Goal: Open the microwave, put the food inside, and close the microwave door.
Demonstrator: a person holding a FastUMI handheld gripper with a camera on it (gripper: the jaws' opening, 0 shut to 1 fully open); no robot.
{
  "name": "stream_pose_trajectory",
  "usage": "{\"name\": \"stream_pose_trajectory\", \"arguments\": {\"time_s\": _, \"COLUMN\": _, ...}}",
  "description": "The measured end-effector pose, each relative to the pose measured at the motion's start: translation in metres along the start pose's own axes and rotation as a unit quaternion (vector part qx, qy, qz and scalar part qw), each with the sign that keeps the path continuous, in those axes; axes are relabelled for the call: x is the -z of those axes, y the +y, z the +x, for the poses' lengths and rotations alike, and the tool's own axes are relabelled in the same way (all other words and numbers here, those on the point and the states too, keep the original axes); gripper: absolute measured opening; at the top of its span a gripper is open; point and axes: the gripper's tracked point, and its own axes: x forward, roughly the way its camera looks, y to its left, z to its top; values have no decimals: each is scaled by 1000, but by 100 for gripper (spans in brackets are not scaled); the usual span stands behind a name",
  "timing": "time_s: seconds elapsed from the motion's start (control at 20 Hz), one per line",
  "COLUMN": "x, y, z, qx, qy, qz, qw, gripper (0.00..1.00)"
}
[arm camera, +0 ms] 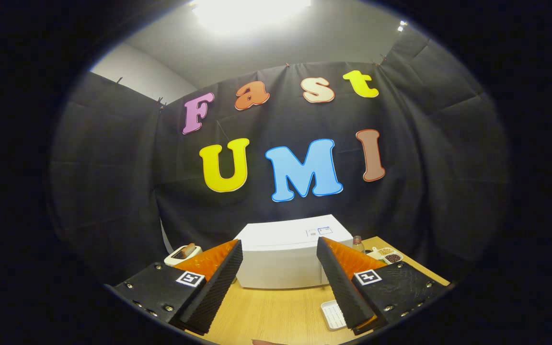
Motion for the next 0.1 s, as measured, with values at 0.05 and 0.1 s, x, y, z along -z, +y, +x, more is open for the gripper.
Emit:
{"name": "stream_pose_trajectory", "arguments": {"time_s": 0.05, "x": -4, "y": -1, "z": -1, "qx": 4, "qy": -10, "qz": -8, "qw": 1000, "gripper": 98}}
{"name": "stream_pose_trajectory", "arguments": {"time_s": 0.1, "x": -6, "y": -1, "z": -2, "qx": 6, "qy": -19, "qz": -16, "qw": 1000, "gripper": 98}}
